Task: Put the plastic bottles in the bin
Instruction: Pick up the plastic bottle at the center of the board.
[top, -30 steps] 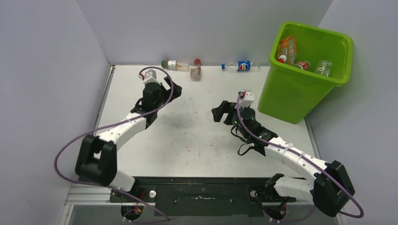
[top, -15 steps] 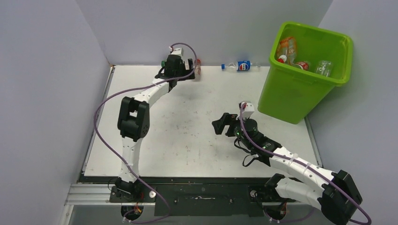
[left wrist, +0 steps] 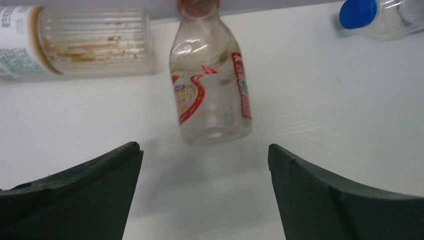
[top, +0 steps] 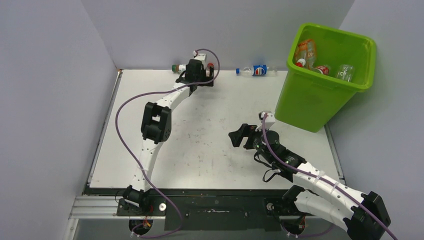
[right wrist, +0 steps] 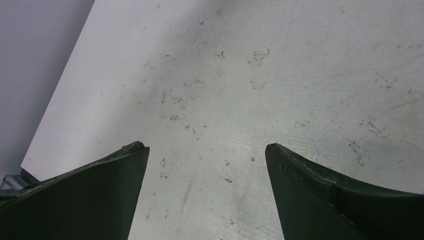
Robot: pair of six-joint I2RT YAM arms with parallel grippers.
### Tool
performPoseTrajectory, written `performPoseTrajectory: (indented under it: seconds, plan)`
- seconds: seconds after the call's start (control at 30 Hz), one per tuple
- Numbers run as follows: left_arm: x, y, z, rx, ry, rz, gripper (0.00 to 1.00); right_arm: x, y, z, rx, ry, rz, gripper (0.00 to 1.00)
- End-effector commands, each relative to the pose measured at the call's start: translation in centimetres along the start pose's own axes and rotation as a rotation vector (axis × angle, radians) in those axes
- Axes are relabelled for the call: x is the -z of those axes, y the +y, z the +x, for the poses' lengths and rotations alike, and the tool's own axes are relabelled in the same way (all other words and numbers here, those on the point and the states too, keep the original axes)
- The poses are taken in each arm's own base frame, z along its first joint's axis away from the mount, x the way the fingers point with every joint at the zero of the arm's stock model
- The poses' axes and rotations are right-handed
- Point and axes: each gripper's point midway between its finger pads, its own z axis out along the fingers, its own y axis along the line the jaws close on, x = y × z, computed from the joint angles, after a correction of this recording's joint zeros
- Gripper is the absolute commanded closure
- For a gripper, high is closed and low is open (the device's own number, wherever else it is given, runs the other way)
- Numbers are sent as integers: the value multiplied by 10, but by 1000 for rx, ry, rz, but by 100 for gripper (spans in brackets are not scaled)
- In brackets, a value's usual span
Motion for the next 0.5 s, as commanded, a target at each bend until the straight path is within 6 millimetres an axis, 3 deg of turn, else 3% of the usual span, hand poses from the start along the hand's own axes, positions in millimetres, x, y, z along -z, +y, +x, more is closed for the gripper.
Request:
performPoseTrajectory:
  seconds: [0.0, 0.23, 0.37, 0.47]
  plan:
    - [-11, -31, -22, -36, -60, 48, 4, -2, 5, 0, 8, 0, -16, 10]
    - [-29, -26, -11, 61, -58, 26, 4, 2, 2, -1, 23, -5, -7, 10]
    - [-33, -21, -15, 102, -73, 20, 0, 4, 0, -3, 31, -15, 0, 10]
    - [-34, -20, -16, 121, -73, 32, 9, 4, -1, -3, 33, -14, 3, 10]
